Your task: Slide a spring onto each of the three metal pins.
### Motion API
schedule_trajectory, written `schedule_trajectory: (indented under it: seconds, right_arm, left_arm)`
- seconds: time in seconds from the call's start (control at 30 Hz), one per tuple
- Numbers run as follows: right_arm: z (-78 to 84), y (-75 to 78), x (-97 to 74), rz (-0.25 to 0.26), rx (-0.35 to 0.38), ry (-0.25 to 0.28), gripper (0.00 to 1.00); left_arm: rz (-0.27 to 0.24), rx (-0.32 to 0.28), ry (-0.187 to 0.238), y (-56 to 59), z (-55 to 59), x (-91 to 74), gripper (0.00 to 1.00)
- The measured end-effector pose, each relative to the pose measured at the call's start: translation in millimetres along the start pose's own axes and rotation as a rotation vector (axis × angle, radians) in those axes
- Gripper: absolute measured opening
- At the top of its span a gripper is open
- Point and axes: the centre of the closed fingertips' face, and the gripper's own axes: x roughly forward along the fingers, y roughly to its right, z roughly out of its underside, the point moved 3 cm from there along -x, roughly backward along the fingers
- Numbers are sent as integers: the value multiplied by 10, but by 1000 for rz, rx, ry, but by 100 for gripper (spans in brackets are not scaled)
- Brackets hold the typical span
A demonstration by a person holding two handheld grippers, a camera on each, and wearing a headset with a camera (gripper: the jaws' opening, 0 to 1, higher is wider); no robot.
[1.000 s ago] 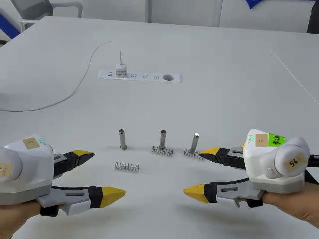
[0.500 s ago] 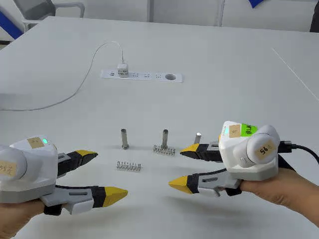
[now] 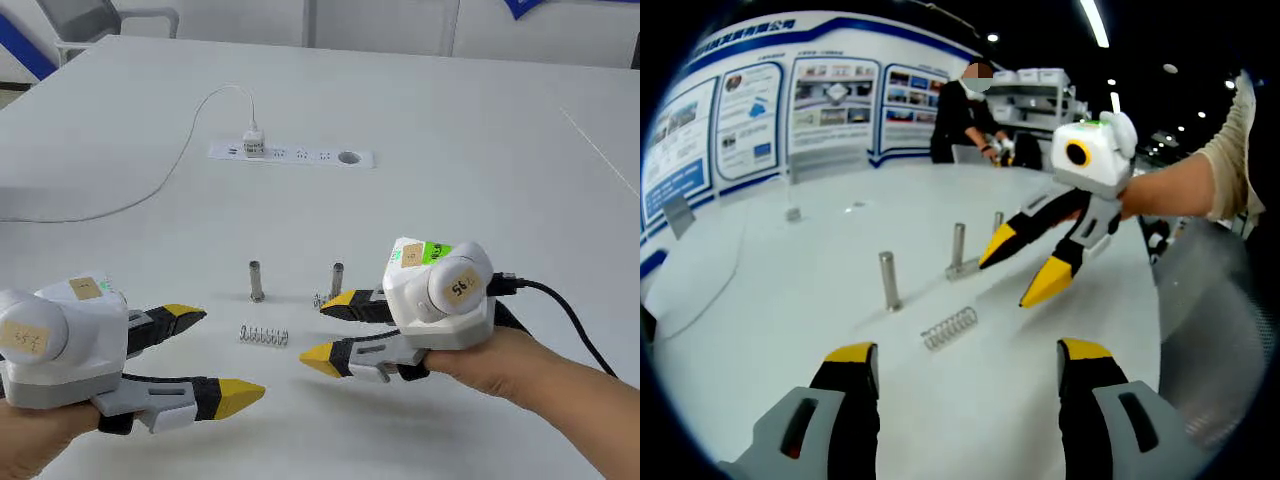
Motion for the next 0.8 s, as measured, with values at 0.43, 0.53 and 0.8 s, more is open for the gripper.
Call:
schedule_trajectory:
  seconds: [0.43, 0.53, 0.8]
  right_arm:
    - [19, 3, 259, -16, 34, -9, 27]
    - [19, -2, 295, -18, 28, -10, 25]
    - [42, -13, 382, -26, 18, -21, 21]
  left_arm:
    - [-2, -2, -4, -14, 17, -1, 72]
    - [1, -3, -6, -17, 22, 3, 72]
    - [0, -4, -7, -29, 23, 3, 71]
